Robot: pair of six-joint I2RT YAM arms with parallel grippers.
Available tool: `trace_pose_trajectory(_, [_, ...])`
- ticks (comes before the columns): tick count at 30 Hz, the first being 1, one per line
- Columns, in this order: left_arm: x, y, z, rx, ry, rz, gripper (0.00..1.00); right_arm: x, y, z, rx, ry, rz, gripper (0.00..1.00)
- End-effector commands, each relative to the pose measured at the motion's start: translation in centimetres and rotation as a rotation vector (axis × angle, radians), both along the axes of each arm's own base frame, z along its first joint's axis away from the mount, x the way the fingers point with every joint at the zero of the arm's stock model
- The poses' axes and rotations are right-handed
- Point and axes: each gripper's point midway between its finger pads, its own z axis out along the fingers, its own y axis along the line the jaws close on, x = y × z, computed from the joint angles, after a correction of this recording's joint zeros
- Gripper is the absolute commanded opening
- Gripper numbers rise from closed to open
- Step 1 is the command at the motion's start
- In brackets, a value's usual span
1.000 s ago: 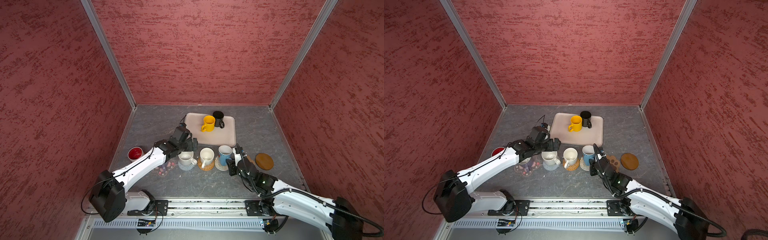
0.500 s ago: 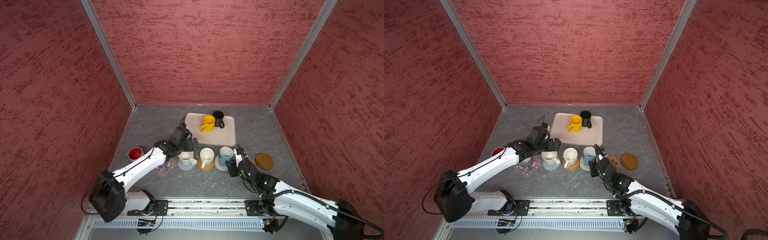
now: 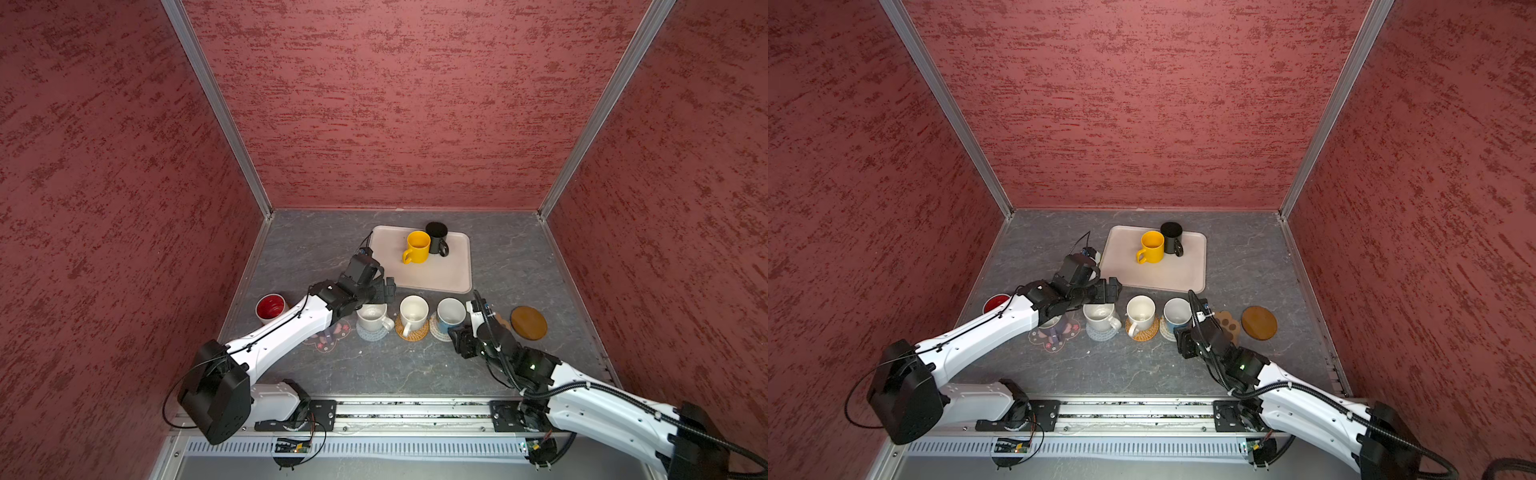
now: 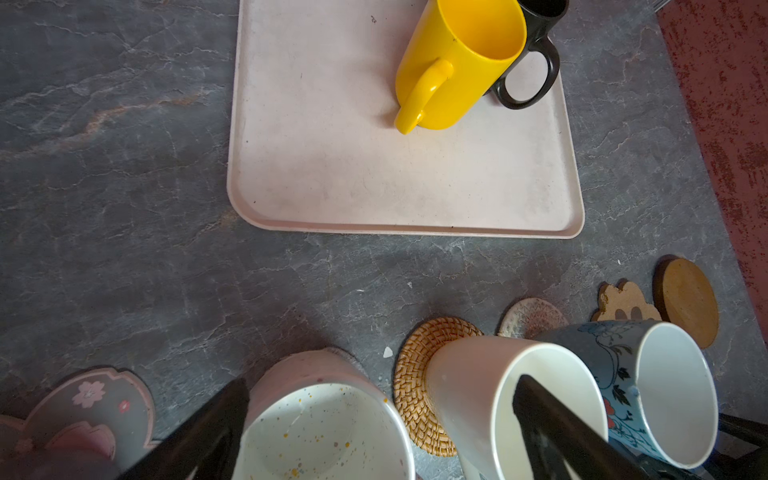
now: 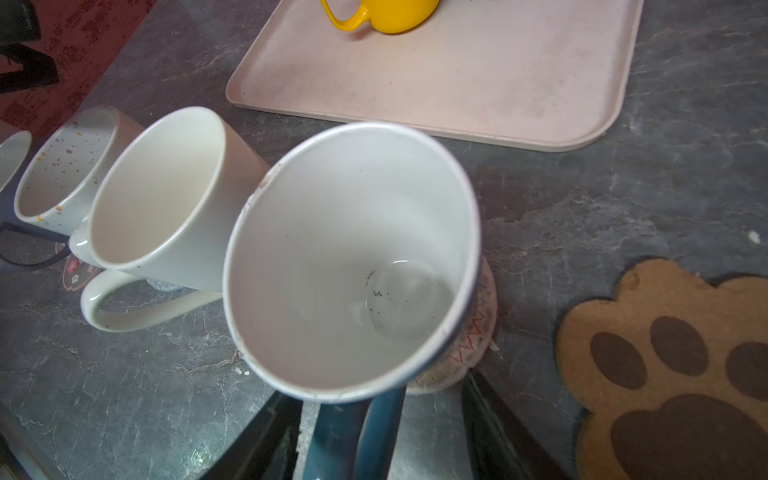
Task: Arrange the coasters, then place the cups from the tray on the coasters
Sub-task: 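Open the right gripper and release the blue flower mug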
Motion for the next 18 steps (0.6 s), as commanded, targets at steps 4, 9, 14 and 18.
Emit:
trace_pose_trajectory(4, [0.2, -0.2, 0.3, -0.005, -0.007, -0.005, 1.00, -0.4, 0.9, 1.5, 0.033, -0.007, 0.045, 0.66])
trace_pose_trajectory(9, [0.2, -0.6, 0.6, -0.012, -0.017, -0.028, 1.00, -0.8, 1.0, 2.0, 0.048, -0.006, 0.060, 0.68])
trace_pose_trajectory(14, [0.7, -1.1, 0.6, 0.006, -0.011, -0.055, 1.00, -1.1, 1.4, 3.9, 0.099, -0.035, 0.092, 0.68])
trace_pose_trajectory(18, [1.8, -1.8, 0.6, 0.023, -0.014, -0.092, 1.00, -0.8, 1.6, 5.8, 0.119, -0.067, 0.091, 0.68])
